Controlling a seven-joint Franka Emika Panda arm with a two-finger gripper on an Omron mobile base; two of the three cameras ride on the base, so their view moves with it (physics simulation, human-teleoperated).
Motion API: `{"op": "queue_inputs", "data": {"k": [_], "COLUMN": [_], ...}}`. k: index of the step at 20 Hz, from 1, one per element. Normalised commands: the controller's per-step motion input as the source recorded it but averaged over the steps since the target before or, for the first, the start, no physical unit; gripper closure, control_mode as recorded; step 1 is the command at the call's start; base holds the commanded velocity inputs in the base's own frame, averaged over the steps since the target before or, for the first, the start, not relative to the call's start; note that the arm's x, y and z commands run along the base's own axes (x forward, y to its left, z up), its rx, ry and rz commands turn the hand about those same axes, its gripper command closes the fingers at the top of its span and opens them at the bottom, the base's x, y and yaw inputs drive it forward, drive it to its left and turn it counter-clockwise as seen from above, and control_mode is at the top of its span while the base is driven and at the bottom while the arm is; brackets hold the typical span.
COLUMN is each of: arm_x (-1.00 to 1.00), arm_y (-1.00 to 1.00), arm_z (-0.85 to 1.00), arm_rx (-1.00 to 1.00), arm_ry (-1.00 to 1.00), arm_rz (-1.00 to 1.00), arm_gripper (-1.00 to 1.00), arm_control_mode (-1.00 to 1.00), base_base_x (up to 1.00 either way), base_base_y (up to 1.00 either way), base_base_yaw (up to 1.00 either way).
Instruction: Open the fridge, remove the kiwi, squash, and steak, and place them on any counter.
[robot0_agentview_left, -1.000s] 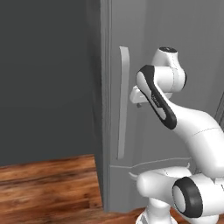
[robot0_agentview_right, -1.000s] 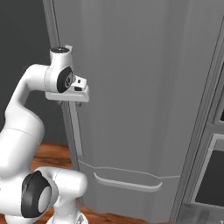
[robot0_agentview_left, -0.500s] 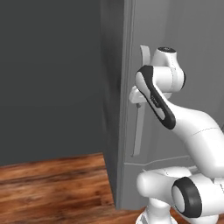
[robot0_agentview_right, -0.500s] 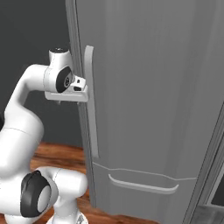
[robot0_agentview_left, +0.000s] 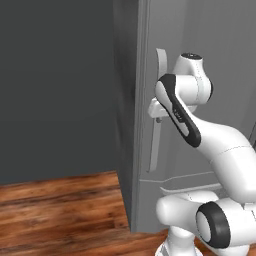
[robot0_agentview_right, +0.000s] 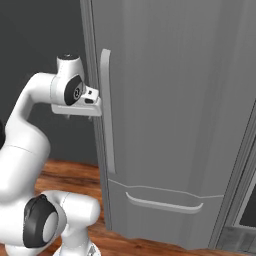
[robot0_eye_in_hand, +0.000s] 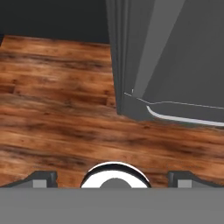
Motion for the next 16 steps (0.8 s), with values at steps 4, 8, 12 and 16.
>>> {"op": "queue_inputs", "data": {"k": [4,8,12,16], "arm_x": [0.0,-0.01,0.0,0.04], "arm_y": [0.0,0.0,-0.07,-0.04], "arm_z": [0.0,-0.06,0.01,0.03], "arm_rx": [0.0,0.08,0.03,0.01], "arm_ry": [0.0,-0.41,-0.58,-0.4], "arm_rz": [0.0,0.0,0.0,-0.02], "arm_gripper": [-1.0,-1.0,-1.0,-1.0], "arm_control_mode": [1.0,-1.0,-1.0,-1.0], "base_base_x": [0.0,0.0,0.0,0.0], "base_base_y": [0.0,0.0,0.0,0.0], "base_base_yaw": [0.0,0.0,0.0,0.0]}}
